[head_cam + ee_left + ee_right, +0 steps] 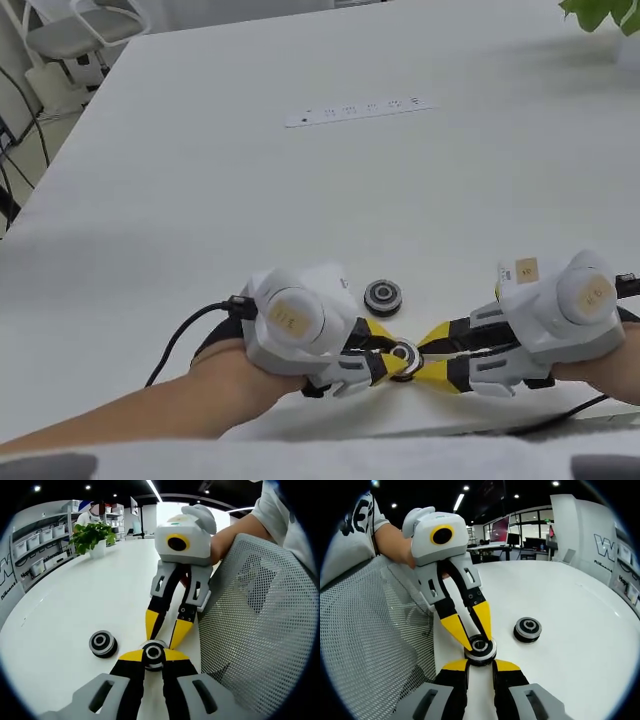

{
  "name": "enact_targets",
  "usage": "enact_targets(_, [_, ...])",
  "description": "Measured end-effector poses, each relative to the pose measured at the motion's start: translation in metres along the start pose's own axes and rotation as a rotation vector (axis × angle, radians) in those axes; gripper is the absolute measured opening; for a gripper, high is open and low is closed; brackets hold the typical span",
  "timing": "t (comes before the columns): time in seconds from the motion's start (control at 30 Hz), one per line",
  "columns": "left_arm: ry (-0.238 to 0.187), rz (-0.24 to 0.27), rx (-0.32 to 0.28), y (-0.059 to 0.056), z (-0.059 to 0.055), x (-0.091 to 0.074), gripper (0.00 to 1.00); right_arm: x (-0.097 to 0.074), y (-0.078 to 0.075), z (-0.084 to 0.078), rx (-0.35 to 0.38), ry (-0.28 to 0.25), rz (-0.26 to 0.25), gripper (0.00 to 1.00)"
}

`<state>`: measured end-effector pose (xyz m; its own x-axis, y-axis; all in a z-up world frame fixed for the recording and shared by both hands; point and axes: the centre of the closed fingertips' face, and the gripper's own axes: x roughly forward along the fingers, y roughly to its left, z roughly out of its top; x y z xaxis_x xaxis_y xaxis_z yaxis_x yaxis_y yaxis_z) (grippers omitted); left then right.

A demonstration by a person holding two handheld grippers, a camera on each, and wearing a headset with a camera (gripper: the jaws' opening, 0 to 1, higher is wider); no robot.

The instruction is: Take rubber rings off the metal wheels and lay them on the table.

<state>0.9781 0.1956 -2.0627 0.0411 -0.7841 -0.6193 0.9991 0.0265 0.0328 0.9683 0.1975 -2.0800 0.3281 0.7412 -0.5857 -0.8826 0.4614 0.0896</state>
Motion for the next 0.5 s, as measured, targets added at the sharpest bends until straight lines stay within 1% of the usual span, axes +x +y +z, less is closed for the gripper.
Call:
enact_targets(0.17, [0.000, 0.001, -0.001, 0.0025, -0.0020, 0.0021, 0.07, 0.0022, 0.0023, 0.0067, 0.014, -0.027, 0.010, 0.25])
enact_targets(0.33, [-0.002, 0.002, -0.002, 0.0024, -0.0021, 0.0021, 0.07, 0.0070, 0.0050, 0.0073, -0.011, -0.015, 0.016, 0.27])
enact_targets(0.43, [-0.002, 0.003, -0.002, 0.0028, -0.0024, 0.0026, 0.07, 0.0071, 0.0023, 0.0092, -0.014, -0.021, 0.010, 0.26])
enact_targets(0.5, [-0.002, 0.003, -0.003, 0.0034, -0.0029, 0.0031, 0.07, 0.0077, -0.0001, 0.0097, -0.008, -0.024, 0.003, 0.26])
